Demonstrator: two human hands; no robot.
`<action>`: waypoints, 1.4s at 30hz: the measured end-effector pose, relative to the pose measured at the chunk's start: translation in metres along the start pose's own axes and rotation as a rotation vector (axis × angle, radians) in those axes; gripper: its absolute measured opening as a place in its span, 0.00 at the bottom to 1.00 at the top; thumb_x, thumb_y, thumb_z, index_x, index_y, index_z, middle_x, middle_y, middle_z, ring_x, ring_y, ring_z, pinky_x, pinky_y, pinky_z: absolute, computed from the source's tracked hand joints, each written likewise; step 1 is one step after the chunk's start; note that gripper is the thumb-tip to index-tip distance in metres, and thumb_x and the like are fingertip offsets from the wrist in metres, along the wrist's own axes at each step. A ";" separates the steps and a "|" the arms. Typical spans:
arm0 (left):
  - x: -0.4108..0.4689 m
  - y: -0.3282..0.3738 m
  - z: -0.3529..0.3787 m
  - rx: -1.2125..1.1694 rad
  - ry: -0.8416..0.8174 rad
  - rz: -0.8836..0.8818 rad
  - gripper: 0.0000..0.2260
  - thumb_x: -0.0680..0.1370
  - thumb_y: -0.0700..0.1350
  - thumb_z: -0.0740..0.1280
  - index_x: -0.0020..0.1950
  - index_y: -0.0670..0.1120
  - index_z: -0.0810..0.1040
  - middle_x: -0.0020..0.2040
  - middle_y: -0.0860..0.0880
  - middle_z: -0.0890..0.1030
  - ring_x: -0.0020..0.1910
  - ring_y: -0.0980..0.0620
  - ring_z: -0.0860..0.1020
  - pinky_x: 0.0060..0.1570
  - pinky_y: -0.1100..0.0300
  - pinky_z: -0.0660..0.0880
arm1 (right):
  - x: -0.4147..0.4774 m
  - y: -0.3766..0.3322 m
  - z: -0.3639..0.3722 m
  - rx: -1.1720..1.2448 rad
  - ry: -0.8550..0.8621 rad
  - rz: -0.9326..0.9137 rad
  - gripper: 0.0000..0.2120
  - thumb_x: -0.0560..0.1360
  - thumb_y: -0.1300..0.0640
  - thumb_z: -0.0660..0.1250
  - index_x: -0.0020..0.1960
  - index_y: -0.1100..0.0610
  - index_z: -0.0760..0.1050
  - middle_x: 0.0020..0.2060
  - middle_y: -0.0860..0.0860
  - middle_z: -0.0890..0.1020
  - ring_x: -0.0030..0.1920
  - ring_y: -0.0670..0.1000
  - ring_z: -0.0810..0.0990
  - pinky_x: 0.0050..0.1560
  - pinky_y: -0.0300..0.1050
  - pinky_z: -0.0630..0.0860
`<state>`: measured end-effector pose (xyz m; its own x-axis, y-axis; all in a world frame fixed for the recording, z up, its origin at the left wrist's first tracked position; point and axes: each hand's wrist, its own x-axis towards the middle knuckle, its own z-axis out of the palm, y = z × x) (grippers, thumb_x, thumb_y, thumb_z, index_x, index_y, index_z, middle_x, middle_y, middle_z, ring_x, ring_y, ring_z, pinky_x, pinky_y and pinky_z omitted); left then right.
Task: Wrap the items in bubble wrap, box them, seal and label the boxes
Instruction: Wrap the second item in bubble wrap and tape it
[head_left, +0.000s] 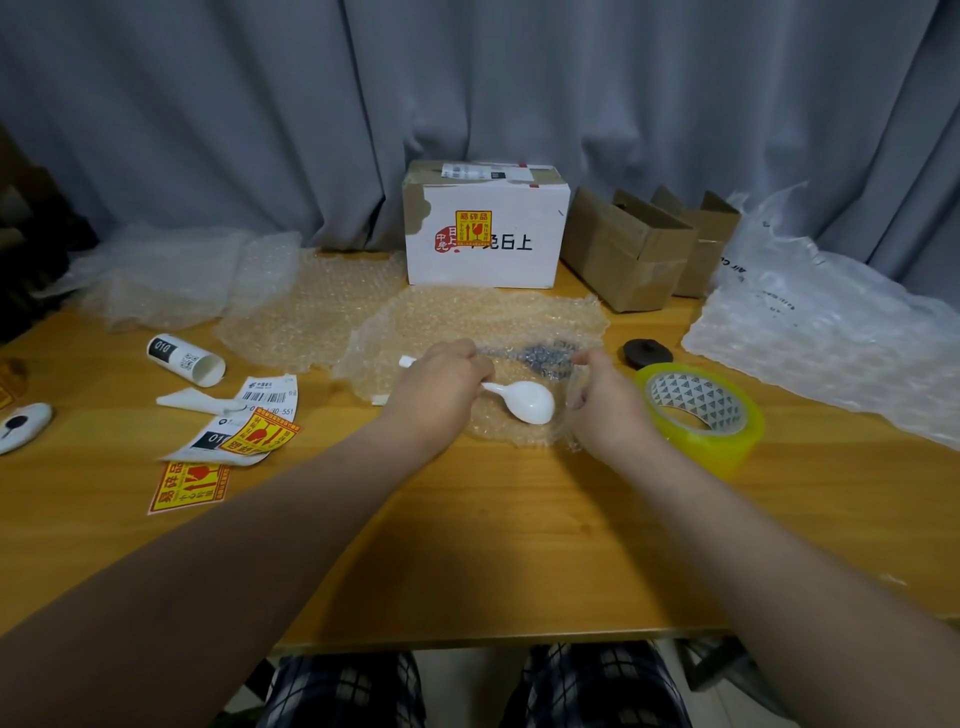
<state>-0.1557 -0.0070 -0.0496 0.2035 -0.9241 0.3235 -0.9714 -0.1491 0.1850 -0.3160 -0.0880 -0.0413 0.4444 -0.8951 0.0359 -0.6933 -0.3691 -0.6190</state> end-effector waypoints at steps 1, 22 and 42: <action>0.000 0.000 0.000 0.004 -0.007 -0.002 0.09 0.79 0.39 0.62 0.57 0.46 0.78 0.51 0.48 0.75 0.52 0.47 0.73 0.48 0.51 0.73 | 0.000 0.000 0.000 -0.001 0.000 -0.001 0.28 0.73 0.71 0.63 0.69 0.53 0.63 0.45 0.55 0.77 0.43 0.55 0.77 0.34 0.45 0.70; -0.005 0.005 0.006 -0.203 -0.116 -0.107 0.09 0.79 0.44 0.64 0.56 0.46 0.81 0.52 0.47 0.75 0.51 0.48 0.74 0.52 0.55 0.71 | 0.001 0.006 0.011 0.289 -0.058 -0.307 0.18 0.80 0.62 0.59 0.69 0.54 0.67 0.45 0.48 0.82 0.45 0.46 0.79 0.46 0.40 0.76; -0.014 -0.063 -0.036 -0.169 -0.151 -0.619 0.10 0.75 0.46 0.69 0.41 0.39 0.75 0.34 0.45 0.73 0.39 0.46 0.74 0.33 0.57 0.66 | 0.001 -0.003 0.017 -0.155 0.036 -0.331 0.15 0.74 0.53 0.71 0.58 0.58 0.76 0.55 0.48 0.67 0.50 0.48 0.72 0.55 0.42 0.72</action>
<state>-0.0932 0.0276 -0.0319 0.6871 -0.7262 -0.0210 -0.6452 -0.6232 0.4420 -0.3039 -0.0833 -0.0532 0.6409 -0.7278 0.2439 -0.5941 -0.6715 -0.4428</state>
